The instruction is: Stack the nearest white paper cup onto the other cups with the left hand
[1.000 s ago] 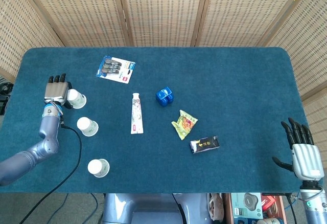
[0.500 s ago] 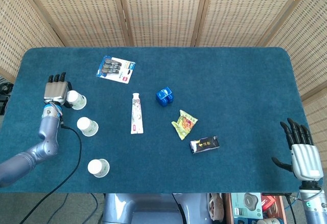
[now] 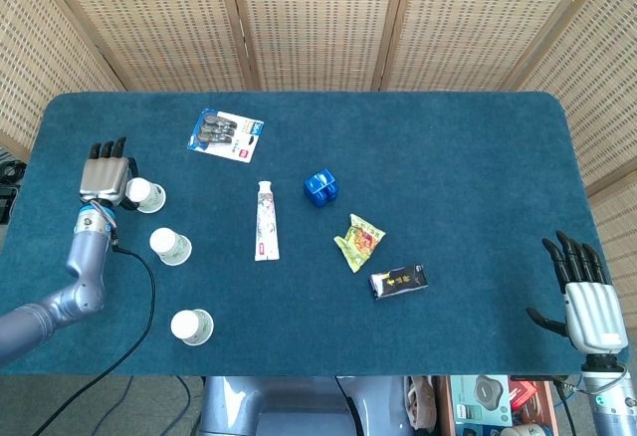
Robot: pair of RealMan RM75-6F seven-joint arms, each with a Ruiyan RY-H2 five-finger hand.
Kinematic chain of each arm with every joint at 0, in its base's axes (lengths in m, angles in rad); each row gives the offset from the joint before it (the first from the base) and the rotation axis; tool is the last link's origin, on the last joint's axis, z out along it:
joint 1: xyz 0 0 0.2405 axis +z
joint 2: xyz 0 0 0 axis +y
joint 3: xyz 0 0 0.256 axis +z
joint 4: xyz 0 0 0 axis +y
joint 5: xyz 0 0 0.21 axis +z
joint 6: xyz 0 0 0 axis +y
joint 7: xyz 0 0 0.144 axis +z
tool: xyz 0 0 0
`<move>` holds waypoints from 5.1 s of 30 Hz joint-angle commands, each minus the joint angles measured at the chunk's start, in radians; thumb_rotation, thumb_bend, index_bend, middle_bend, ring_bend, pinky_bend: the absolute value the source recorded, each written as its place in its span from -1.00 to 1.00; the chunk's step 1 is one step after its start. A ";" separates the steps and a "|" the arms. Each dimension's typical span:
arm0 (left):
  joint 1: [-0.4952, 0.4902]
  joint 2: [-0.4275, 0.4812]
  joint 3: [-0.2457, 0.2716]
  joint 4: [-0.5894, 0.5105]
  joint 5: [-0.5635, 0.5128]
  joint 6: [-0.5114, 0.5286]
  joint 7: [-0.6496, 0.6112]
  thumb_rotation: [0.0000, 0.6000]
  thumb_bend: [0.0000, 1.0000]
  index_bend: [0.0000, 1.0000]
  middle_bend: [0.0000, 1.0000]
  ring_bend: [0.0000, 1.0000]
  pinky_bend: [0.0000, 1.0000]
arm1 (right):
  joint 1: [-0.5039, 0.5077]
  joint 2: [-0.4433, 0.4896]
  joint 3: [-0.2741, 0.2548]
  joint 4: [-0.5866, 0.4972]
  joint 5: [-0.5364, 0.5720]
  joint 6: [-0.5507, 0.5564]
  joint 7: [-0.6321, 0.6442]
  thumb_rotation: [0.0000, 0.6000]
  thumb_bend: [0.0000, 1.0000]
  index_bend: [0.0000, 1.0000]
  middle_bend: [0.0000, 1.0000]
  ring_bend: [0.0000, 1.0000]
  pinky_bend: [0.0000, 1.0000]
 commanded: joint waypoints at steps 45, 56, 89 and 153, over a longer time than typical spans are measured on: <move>0.041 0.077 0.026 -0.240 0.116 0.059 -0.090 1.00 -0.59 -0.03 -1.00 -1.00 -1.00 | -0.007 0.006 0.001 -0.013 -0.012 0.022 -0.001 1.00 -0.82 -1.00 -1.00 -1.00 -1.00; 0.043 0.070 0.029 -0.227 0.130 0.055 -0.104 1.00 -0.59 -0.03 -1.00 -1.00 -1.00 | -0.008 0.007 0.001 -0.016 -0.011 0.023 -0.002 1.00 -0.82 -1.00 -1.00 -1.00 -1.00; 0.134 0.286 -0.025 -0.590 0.413 0.229 -0.270 1.00 -0.59 -0.81 -1.00 -1.00 -1.00 | -0.006 0.000 0.001 -0.019 -0.010 0.018 -0.016 1.00 -0.82 -1.00 -1.00 -1.00 -1.00; 0.319 0.352 0.324 -0.873 0.772 0.186 -0.054 1.00 -0.59 -0.57 -1.00 -1.00 -1.00 | -0.020 0.016 0.013 -0.036 0.001 0.040 0.000 1.00 -0.82 -1.00 -1.00 -1.00 -1.00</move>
